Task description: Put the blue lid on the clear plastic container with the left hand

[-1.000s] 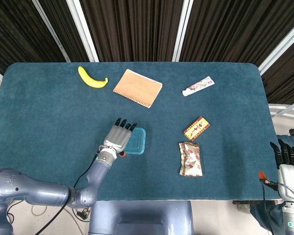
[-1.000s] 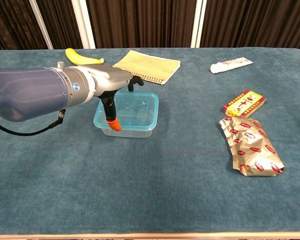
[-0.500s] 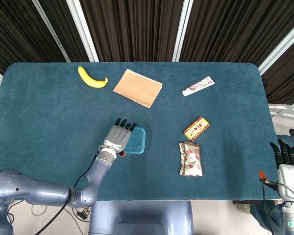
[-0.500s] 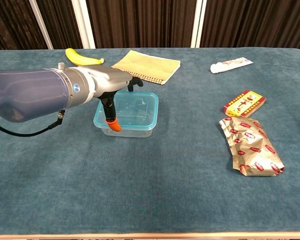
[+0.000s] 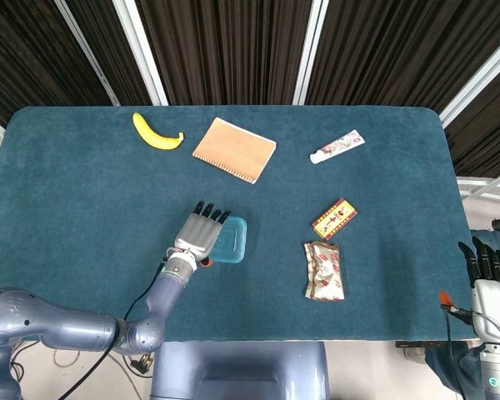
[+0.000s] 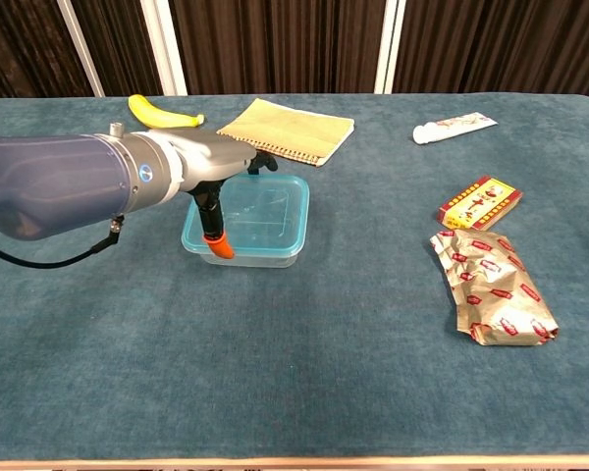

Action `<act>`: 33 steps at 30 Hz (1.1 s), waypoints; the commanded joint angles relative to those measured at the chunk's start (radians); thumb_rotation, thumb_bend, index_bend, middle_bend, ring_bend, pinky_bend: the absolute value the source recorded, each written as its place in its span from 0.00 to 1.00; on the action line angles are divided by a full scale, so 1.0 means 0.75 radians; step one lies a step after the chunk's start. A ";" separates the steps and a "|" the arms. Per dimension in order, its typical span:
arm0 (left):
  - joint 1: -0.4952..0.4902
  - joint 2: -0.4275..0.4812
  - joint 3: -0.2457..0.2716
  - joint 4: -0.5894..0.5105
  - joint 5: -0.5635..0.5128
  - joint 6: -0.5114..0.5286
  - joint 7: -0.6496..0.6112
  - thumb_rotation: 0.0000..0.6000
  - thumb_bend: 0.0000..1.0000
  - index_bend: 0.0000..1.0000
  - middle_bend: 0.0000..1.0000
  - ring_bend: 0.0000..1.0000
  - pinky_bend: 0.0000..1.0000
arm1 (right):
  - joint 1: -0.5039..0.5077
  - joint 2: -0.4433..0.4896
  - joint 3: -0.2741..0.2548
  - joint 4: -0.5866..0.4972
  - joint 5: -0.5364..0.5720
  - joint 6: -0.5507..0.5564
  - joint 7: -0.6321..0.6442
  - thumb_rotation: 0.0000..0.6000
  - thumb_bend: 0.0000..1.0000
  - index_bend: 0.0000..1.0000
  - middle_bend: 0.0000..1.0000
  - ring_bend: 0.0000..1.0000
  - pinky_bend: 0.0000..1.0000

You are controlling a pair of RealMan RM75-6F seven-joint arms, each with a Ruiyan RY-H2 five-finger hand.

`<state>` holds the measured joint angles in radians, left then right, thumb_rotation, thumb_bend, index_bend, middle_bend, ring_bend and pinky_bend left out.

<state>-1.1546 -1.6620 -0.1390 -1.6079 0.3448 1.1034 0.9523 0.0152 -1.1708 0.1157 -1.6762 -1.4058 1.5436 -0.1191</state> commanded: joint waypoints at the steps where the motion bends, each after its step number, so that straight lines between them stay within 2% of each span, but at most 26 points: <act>1: 0.000 0.002 0.000 -0.003 -0.003 0.001 0.005 1.00 0.12 0.00 0.10 0.00 0.00 | 0.000 0.000 0.000 0.001 -0.001 0.002 0.000 1.00 0.29 0.10 0.03 0.04 0.00; 33: -0.007 0.022 -0.014 -0.035 -0.035 0.022 0.054 1.00 0.10 0.00 0.07 0.00 0.00 | 0.001 -0.003 0.003 0.005 -0.001 0.002 0.007 1.00 0.29 0.10 0.03 0.03 0.00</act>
<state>-1.1600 -1.6459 -0.1493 -1.6341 0.3188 1.1195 0.9931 0.0161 -1.1729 0.1182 -1.6726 -1.4063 1.5452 -0.1142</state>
